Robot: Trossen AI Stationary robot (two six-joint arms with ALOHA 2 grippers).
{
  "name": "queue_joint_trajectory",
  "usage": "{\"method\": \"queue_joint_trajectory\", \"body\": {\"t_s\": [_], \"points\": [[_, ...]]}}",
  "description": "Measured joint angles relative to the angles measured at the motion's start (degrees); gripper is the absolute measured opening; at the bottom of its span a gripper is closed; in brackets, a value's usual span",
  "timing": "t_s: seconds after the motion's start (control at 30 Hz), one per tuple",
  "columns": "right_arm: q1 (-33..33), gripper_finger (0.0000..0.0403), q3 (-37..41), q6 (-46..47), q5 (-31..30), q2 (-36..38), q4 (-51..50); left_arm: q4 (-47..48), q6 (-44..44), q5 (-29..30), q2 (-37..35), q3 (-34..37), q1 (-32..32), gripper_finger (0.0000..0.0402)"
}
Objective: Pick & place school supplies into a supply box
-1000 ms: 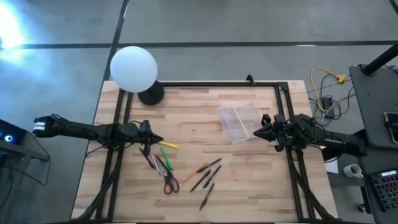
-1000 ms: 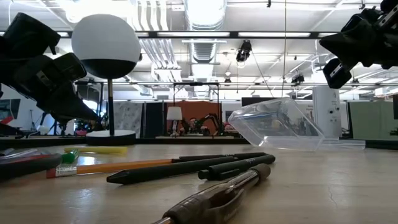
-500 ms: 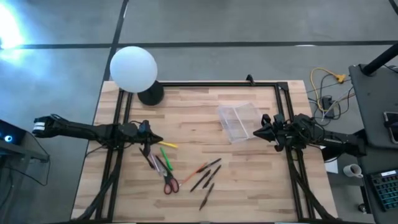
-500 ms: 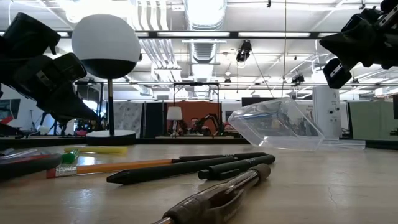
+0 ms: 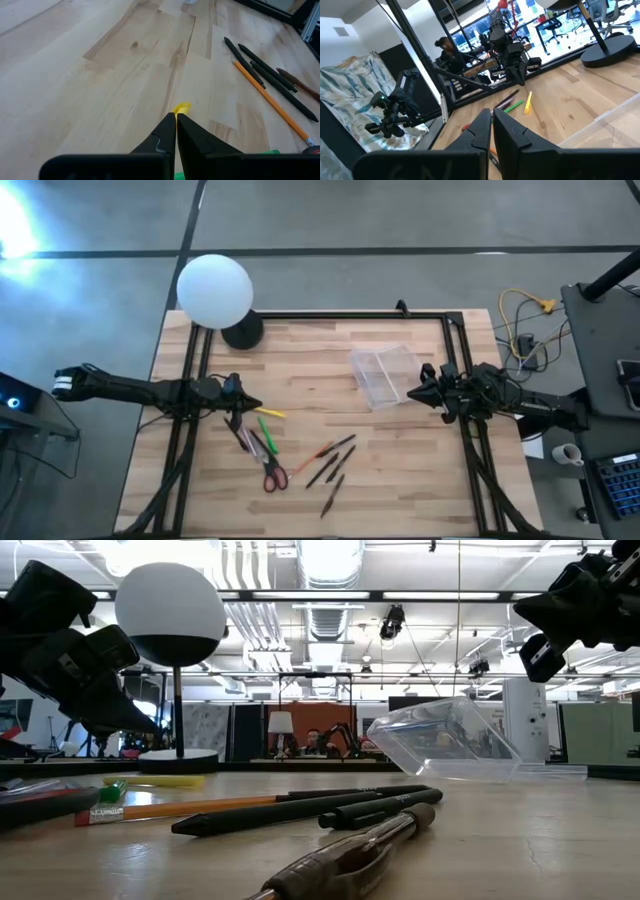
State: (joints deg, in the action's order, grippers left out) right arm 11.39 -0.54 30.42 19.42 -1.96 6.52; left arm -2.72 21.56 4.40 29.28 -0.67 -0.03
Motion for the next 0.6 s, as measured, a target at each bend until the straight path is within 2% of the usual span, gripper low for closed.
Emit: {"method": "queue_joint_trajectory", "body": {"t_s": [0.17,0.27,0.37,0.47,0.6], "points": [[-0.01,0.0013,0.0,-1.05,-0.5,0.0,0.04,-0.02,0.0,0.0,0.02,0.0,0.01,0.0],[0.01,0.0013,-0.02,0.04,-10.69,-0.37,2.63,-0.02,0.0,0.0,0.02,0.0,0.0,0.0],[0.03,0.0013,-0.02,12.45,-17.18,-0.69,2.36,0.02,0.0,0.02,0.04,0.01,0.0,0.0],[-0.03,0.0013,-0.02,23.43,-17.22,-2.13,1.75,0.24,-0.01,0.0,0.04,0.0,0.0,0.0],[-0.08,0.0013,-0.02,30.95,-16.43,-4.79,1.49,0.25,-0.01,0.01,0.04,0.0,0.01,0.0]]}}
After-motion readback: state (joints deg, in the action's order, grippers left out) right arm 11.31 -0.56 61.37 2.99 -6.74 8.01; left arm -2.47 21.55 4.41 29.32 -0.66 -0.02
